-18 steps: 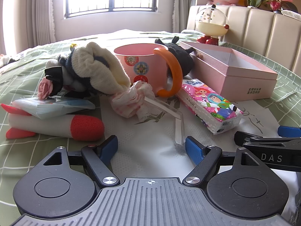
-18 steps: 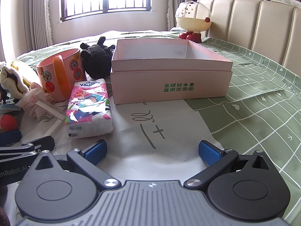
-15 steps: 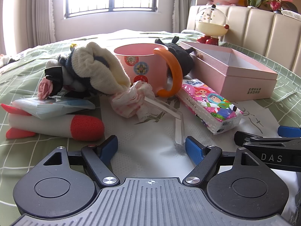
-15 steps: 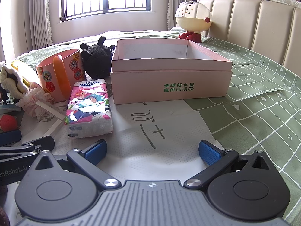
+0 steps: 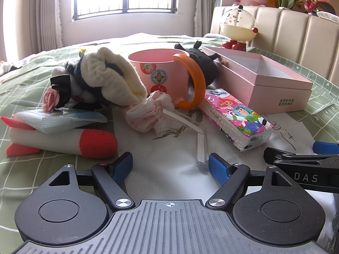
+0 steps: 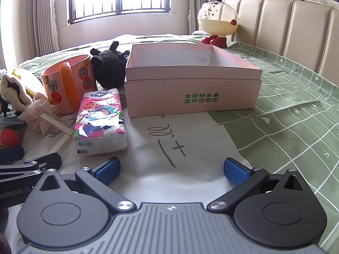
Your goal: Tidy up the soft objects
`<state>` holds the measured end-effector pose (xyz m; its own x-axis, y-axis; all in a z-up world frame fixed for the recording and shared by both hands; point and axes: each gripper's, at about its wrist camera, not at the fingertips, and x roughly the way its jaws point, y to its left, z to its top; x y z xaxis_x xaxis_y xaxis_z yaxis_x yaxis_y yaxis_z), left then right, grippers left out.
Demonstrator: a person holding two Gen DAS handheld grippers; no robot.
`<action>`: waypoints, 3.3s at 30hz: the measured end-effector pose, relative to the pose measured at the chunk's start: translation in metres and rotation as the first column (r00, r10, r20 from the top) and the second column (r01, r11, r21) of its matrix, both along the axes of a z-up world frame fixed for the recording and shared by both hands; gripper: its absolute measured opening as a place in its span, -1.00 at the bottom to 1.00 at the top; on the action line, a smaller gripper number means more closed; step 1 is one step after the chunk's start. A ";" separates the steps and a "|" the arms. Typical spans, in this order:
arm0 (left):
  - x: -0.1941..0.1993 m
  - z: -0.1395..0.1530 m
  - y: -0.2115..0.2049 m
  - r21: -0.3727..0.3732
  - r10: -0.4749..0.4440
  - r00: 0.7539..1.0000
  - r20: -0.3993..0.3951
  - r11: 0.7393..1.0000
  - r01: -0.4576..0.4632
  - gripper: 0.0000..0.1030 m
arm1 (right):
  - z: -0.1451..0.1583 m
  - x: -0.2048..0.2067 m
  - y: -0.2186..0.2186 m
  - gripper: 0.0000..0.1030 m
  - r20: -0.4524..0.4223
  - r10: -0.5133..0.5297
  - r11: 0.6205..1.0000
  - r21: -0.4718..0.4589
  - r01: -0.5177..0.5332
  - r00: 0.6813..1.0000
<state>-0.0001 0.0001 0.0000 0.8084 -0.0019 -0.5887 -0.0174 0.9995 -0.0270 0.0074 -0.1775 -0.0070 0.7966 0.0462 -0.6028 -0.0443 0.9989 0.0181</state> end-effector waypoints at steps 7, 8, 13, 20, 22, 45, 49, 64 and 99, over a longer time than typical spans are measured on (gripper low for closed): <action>0.000 0.000 0.000 0.000 0.000 1.000 0.000 1.000 0.000 0.63 | 0.000 0.000 0.000 1.00 0.000 0.000 1.000 0.000 0.000 1.000; 0.000 0.000 0.000 0.000 0.000 1.000 0.000 1.000 0.000 0.63 | 0.000 0.000 0.000 1.00 0.000 0.000 1.000 0.001 0.000 1.000; 0.000 0.000 0.000 0.000 0.000 1.000 0.000 1.000 0.000 0.63 | 0.000 0.000 0.000 1.00 0.000 0.000 1.000 0.000 0.000 1.000; 0.000 0.000 0.000 0.001 0.000 1.000 0.001 1.000 0.000 0.63 | 0.000 0.000 0.000 1.00 0.000 0.000 1.000 0.001 0.000 1.000; 0.000 0.000 0.000 0.002 0.000 1.000 0.001 1.000 0.000 0.63 | 0.000 0.001 -0.001 1.00 0.000 0.000 1.000 0.002 0.000 1.000; 0.002 0.000 -0.003 0.017 0.001 1.000 0.000 1.000 -0.001 0.63 | -0.001 0.002 0.002 1.00 0.000 -0.001 1.000 -0.010 0.001 1.000; 0.002 0.000 -0.003 0.022 0.001 1.000 -0.003 1.000 -0.001 0.63 | -0.001 0.004 -0.001 1.00 -0.006 0.001 1.000 0.005 -0.001 1.000; 0.003 0.019 0.008 -0.064 -0.011 0.997 -0.073 0.998 0.007 0.53 | 0.011 0.011 -0.017 1.00 -0.190 0.235 0.971 -0.008 -0.241 0.953; -0.086 0.056 0.206 -0.411 0.311 0.939 -0.147 0.844 -0.344 0.35 | 0.049 -0.002 0.183 0.55 -0.103 0.829 0.559 0.126 -0.820 0.549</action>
